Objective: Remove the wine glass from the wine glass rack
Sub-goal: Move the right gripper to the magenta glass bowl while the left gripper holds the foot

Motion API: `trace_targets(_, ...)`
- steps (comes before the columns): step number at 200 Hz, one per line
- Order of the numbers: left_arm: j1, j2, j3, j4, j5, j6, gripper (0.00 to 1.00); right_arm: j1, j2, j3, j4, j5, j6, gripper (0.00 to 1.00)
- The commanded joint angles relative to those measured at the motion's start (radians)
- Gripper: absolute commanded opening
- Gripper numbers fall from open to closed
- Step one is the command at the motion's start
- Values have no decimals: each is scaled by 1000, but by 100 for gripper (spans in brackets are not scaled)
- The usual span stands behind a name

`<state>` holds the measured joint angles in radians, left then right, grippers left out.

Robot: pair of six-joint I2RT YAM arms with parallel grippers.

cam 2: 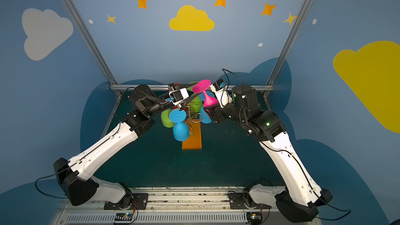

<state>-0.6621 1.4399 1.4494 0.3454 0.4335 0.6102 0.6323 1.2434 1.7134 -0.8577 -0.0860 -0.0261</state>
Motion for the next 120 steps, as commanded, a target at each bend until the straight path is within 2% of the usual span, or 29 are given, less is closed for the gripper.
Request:
trace_targets(1,-1,7,24,0,11,7,32,13,-1,26,-11,3,18,1)
trace_targets(16,-3,10,26,-1,10,6,27,18,2,27,-10,3,21,1)
trace_targets(38,-10,7,10,22,-4,10,8,26,6,29,-12,5,24,3)
trace_targets(58,-13,-1,-13,53,-17,16,4,29,7,29,-14,6,29,10)
trace_targets(73,-14,-6,-17,60,-25,9,3,30,0,25,-5,-1,36,25)
trace_targets(99,-14,-17,-23,71,-69,-33,3,30,-39,-10,54,-24,53,63)
trace_targets(111,-14,-26,-28,65,-97,-63,3,29,-66,-34,98,-36,62,75)
trace_targets(120,-13,-34,-36,64,-117,-89,3,27,-87,-52,132,-40,69,80)
